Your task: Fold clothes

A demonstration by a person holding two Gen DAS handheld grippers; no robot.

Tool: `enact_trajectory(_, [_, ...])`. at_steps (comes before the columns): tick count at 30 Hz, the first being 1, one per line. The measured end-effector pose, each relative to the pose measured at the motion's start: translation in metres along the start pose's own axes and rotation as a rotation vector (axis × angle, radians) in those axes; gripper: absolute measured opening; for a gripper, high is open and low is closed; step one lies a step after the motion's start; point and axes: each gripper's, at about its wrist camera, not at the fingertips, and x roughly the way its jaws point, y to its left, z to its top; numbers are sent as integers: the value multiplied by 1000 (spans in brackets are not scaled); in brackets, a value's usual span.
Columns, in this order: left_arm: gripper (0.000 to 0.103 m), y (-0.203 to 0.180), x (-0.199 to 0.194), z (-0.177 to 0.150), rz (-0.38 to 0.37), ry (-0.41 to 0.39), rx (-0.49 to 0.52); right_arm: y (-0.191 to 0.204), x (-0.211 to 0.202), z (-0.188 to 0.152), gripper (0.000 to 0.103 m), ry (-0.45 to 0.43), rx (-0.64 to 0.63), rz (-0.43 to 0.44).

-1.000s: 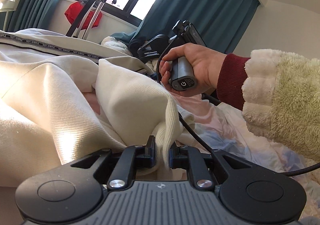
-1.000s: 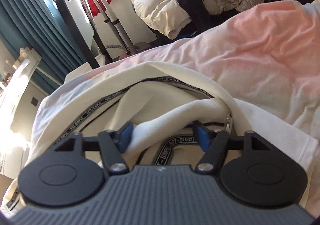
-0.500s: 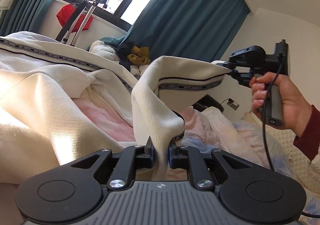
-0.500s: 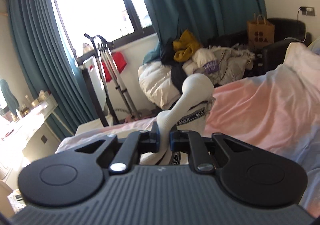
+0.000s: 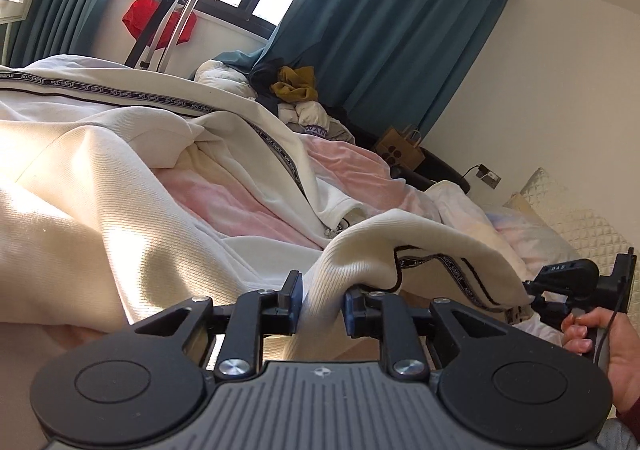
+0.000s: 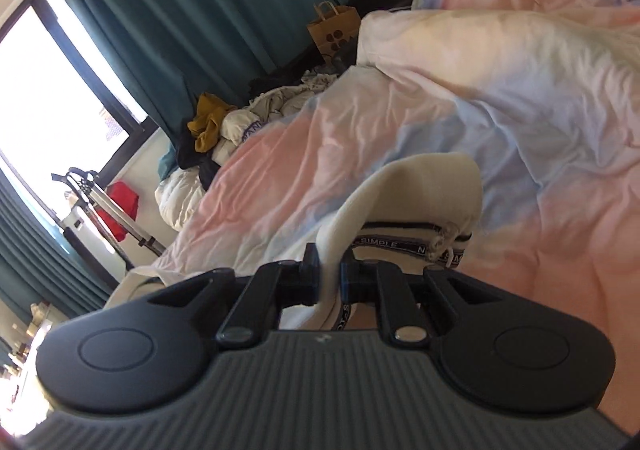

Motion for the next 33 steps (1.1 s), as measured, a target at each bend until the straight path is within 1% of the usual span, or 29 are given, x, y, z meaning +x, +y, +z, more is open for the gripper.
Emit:
enact_trajectory(2, [25, -5, -6, -2, 29, 30, 12, -17, 9, -8, 13, 82, 73, -21])
enact_trajectory(5, [30, -11, -10, -2, 68, 55, 40, -25, 17, -14, 13, 118, 124, -39])
enact_trajectory(8, [35, -18, -19, -7, 108, 62, 46, -28, 17, -17, 13, 118, 114, -32])
enact_trajectory(10, [36, -21, -24, -9, 131, 65, 48, -33, 19, -17, 13, 129, 120, -42])
enact_trajectory(13, [39, -27, -29, -13, 163, 81, 51, -44, 24, -14, 13, 154, 167, -38])
enact_trajectory(16, [41, -31, -34, -15, 188, 97, 54, -50, 26, -13, 13, 165, 185, -45])
enact_trajectory(19, [43, -34, -38, -16, 213, 114, 55, -52, 24, -10, 13, 138, 185, -56])
enact_trajectory(21, [43, -35, -38, -14, 241, 148, 28, -53, 22, -7, 13, 113, 183, -64])
enact_trajectory(23, [45, -35, -45, -11, 246, 168, -11, -54, 21, -4, 12, 88, 181, -72])
enact_trajectory(24, [45, -34, -51, -9, 234, 171, -33, -55, 20, -3, 11, 75, 180, -76])
enact_trajectory(25, [51, -33, -57, -7, 223, 174, -55, -56, 19, -2, 10, 63, 179, -79])
enact_trajectory(26, [65, -31, -63, -4, 216, 177, -89, -56, 18, 0, 10, 51, 179, -85])
enact_trajectory(28, [73, -20, -78, 2, 198, 162, -184, -59, 17, 3, 10, 29, 179, -106])
enact_trajectory(30, [73, -2, -93, 7, 167, 137, -284, -60, 17, 5, 9, 9, 177, -123])
enact_trajectory(33, [74, 44, -114, 14, 183, 91, -492, -60, 17, 8, 9, -20, 172, -148])
